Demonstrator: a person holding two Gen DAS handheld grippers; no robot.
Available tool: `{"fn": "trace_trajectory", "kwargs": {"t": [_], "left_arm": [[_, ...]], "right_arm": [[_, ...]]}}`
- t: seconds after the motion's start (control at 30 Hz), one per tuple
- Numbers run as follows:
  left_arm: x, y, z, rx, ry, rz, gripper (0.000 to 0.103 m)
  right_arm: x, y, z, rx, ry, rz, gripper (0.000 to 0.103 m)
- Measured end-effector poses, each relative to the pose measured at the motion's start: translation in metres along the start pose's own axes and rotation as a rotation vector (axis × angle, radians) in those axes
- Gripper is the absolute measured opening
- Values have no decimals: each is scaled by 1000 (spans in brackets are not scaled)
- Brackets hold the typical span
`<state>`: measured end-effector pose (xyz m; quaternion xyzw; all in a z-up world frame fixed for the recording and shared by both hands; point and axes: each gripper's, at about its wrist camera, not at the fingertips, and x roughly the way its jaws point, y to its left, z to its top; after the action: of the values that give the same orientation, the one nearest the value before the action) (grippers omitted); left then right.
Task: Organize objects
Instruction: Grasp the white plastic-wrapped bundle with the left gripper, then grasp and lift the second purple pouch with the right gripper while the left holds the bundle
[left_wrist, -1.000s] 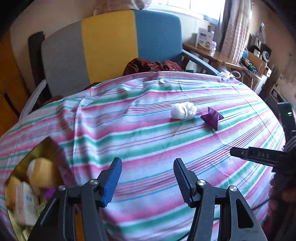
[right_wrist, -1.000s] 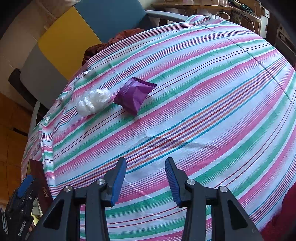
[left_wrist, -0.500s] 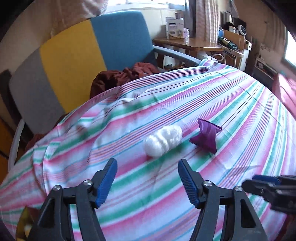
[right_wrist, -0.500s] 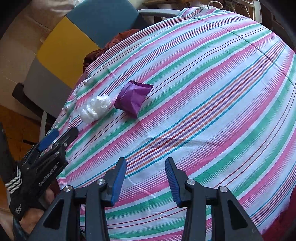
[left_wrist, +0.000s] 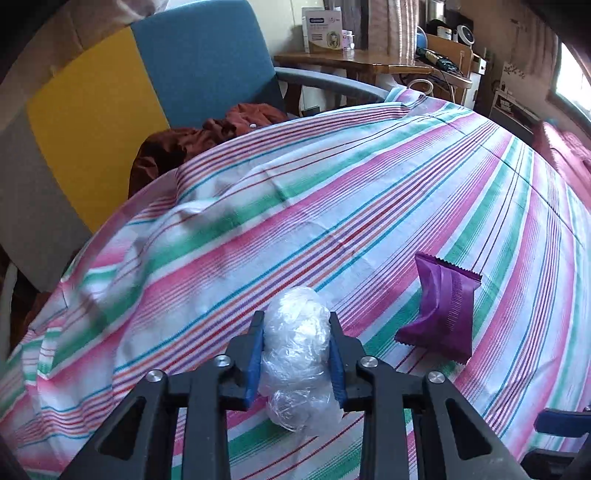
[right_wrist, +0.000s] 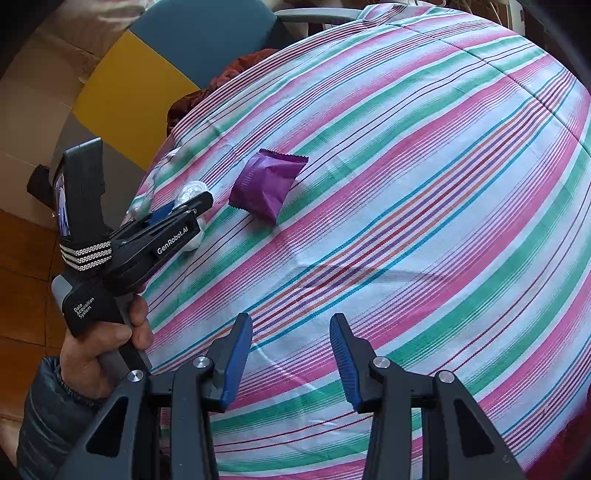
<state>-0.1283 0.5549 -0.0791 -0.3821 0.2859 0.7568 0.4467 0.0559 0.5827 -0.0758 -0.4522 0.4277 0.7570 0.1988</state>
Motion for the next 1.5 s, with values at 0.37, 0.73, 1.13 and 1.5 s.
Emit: {"fn": "trace_trajectory", "kwargs": {"t": [0.37, 0.73, 1.13, 1.5], "left_arm": [[-53, 4, -77, -213, 47, 58, 30], [-113, -15, -159, -309, 67, 55, 30], [-130, -12, -190, -362, 14, 29, 30], [-131, -10, -198, -385, -19, -13, 31]], "right_arm": [[3, -1, 1, 0, -10, -41, 44], [15, 6, -2, -39, 13, -105, 44], [49, 14, 73, 122, -64, -89, 46], [69, 35, 116, 123, -98, -129, 52]]}}
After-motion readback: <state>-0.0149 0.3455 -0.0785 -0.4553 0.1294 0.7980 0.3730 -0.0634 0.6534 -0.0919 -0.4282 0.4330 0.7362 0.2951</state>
